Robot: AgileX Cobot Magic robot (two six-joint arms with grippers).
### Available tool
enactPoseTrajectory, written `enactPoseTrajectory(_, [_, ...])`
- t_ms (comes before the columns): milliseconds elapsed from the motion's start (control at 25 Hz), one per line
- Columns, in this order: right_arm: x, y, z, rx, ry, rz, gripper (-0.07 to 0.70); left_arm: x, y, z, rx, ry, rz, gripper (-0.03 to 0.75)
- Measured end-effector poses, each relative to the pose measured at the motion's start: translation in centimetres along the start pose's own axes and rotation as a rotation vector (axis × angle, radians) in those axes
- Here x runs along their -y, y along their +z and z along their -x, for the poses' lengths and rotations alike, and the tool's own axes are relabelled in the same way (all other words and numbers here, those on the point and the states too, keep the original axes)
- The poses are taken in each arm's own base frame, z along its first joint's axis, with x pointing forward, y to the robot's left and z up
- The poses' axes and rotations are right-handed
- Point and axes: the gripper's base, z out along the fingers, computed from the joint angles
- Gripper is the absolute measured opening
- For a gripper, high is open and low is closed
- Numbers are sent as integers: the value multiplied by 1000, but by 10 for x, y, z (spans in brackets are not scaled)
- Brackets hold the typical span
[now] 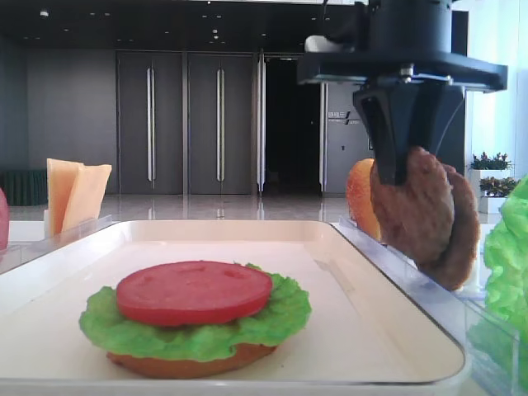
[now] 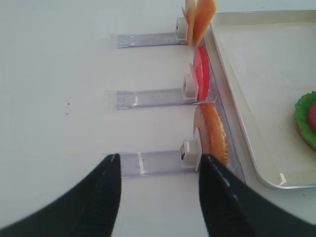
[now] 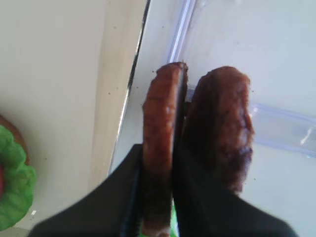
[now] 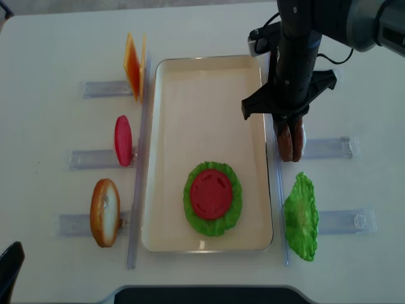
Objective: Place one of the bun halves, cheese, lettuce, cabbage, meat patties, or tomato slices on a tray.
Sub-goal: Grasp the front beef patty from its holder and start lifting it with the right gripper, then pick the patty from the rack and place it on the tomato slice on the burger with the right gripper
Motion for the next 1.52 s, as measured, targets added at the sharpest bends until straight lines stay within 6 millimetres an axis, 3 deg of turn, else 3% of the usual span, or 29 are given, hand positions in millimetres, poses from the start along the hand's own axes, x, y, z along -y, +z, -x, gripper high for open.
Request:
enactPoseTrajectory(400, [3, -67, -25, 179, -4, 56, 146, 0, 0, 0, 0, 0, 0, 391])
enactPoseTrajectory(640, [5, -97, -42, 266, -8, 82, 146, 0, 0, 0, 0, 0, 0, 391])
enactPoseTrajectory(1280, [-2, -108, -50, 269, 8, 187, 146, 0, 0, 0, 0, 0, 1, 391])
enactPoseTrajectory(1520, [-3, -119, -67, 288, 7, 242, 145, 0, 0, 0, 0, 2, 4, 391])
